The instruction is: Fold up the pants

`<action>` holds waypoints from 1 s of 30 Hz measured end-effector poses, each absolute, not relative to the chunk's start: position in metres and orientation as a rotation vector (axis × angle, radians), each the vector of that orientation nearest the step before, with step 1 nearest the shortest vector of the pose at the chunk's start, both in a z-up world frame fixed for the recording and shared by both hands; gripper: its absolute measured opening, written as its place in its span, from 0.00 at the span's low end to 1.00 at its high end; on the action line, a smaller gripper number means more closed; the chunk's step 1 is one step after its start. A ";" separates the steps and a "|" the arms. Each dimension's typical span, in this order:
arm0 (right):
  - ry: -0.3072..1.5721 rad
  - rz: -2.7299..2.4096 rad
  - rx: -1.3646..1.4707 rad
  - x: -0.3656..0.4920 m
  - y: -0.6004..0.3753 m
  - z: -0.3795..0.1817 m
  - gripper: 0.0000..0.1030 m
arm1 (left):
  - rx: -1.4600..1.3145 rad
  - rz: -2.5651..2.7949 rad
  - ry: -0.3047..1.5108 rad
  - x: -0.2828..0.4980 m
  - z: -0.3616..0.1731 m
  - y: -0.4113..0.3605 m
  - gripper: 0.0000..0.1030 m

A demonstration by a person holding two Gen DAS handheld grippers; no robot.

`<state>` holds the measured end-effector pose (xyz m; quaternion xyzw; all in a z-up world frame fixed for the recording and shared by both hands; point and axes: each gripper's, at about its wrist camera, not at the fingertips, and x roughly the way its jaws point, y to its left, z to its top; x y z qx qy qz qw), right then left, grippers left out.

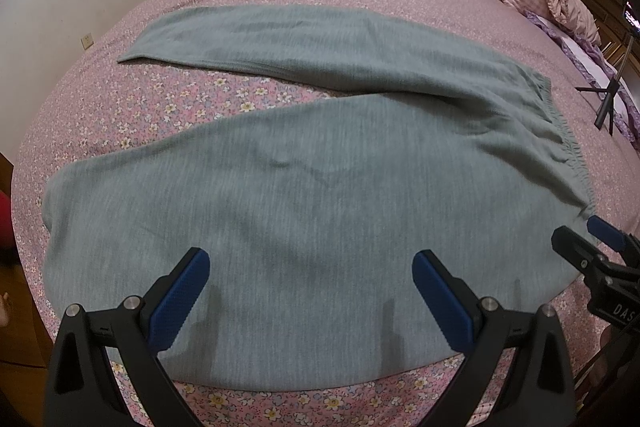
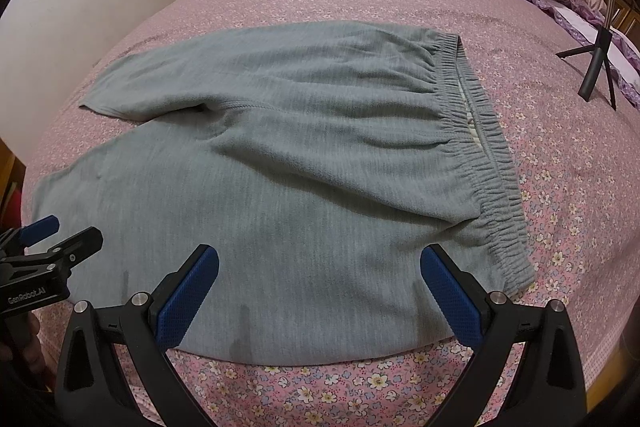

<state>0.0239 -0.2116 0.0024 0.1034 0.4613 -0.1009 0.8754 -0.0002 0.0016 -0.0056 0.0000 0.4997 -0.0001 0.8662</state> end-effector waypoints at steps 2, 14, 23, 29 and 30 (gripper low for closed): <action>0.963 -0.211 0.216 0.024 -0.212 0.002 1.00 | 0.001 -0.001 1.047 0.000 -0.006 0.002 1.00; 0.966 -0.211 0.217 0.024 -0.212 0.003 1.00 | 0.001 -0.001 1.049 0.001 -0.005 0.002 1.00; 0.979 -0.213 0.213 0.023 -0.211 0.002 1.00 | 0.003 0.001 1.058 -0.002 -0.010 0.004 1.00; 0.981 -0.212 0.215 0.024 -0.212 0.002 1.00 | 0.009 0.001 1.061 -0.001 -0.011 0.004 1.00; 0.981 -0.212 0.214 0.024 -0.212 0.002 1.00 | 0.010 0.002 1.062 -0.001 -0.011 0.004 1.00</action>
